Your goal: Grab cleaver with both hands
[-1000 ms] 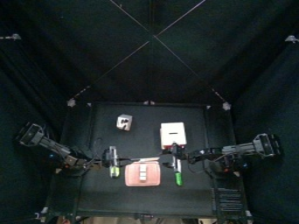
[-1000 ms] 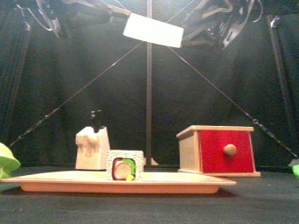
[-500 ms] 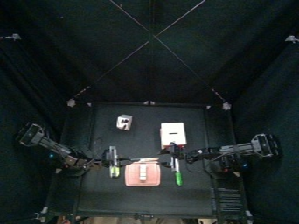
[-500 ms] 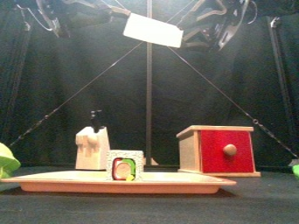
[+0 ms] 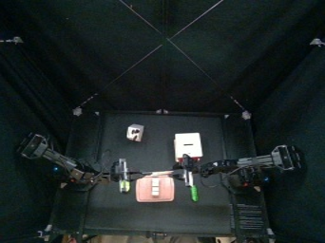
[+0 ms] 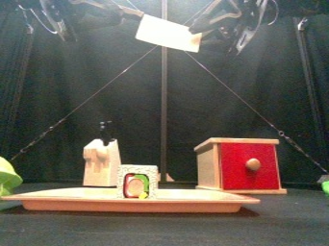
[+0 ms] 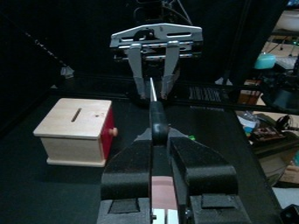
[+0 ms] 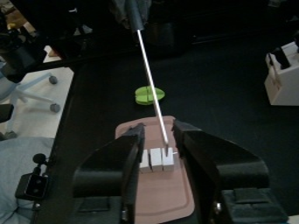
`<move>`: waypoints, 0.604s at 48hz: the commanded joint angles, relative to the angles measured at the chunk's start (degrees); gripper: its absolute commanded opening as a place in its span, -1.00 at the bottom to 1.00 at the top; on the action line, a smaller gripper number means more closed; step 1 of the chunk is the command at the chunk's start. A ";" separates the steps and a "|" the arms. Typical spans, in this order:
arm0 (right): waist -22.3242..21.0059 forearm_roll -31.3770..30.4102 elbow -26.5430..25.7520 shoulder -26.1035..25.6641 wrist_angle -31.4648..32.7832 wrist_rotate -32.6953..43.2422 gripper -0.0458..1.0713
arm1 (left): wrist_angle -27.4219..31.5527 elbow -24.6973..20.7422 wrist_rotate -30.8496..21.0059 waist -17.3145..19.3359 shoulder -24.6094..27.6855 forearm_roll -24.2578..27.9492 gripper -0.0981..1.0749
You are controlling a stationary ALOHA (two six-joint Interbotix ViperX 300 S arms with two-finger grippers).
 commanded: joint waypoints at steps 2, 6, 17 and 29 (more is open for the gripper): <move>-0.18 0.09 -1.32 -0.35 -0.70 -0.09 0.23 | 0.35 -0.70 0.00 -0.09 -0.26 0.26 -0.14; -0.09 0.09 -1.32 -0.18 -0.79 -0.09 0.14 | 0.35 -0.70 0.00 -0.09 -0.26 0.26 -0.14; -0.18 0.09 -1.23 -0.18 -0.79 -0.18 -0.14 | 0.35 -0.53 0.09 -0.09 -0.35 0.26 -0.14; -1.14 0.09 -1.05 -0.26 -0.79 -0.18 -0.51 | 0.35 -0.26 0.18 -0.09 -0.26 0.00 -0.14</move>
